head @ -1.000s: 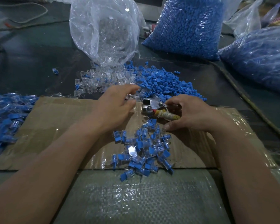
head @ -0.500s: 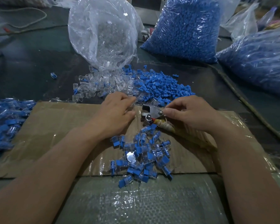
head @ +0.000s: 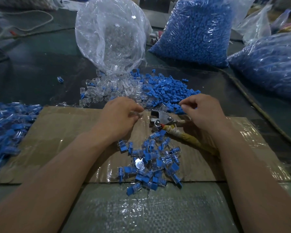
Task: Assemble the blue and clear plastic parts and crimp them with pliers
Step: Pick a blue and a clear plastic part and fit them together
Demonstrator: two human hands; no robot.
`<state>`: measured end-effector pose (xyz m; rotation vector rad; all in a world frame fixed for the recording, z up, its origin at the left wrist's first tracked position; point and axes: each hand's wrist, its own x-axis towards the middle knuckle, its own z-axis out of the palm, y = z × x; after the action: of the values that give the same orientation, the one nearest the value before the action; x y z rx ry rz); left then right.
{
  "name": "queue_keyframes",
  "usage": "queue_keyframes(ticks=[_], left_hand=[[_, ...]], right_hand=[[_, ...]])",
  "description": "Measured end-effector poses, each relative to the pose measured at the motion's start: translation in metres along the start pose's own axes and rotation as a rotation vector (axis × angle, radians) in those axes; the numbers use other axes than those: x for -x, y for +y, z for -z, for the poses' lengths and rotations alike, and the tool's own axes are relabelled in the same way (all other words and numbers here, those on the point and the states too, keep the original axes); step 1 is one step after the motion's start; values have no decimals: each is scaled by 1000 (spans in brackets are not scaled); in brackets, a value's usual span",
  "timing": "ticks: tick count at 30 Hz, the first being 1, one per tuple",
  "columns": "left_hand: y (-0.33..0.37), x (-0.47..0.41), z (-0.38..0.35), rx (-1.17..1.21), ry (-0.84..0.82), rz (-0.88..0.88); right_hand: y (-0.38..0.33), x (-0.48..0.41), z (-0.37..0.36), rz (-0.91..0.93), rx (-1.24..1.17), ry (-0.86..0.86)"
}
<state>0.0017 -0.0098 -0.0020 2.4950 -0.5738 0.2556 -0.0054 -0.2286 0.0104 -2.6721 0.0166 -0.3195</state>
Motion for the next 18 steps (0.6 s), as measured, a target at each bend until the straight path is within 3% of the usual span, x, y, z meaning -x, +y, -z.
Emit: queue_keyframes(ticks=[5, 10, 18], left_hand=[[5, 3, 2, 259, 148, 121], [10, 3, 8, 698, 79, 312], [14, 2, 15, 999, -20, 471]], right_hand=[[-1, -3, -3, 47, 77, -112], [1, -6, -5, -8, 93, -82], [-5, -2, -4, 75, -12, 72]])
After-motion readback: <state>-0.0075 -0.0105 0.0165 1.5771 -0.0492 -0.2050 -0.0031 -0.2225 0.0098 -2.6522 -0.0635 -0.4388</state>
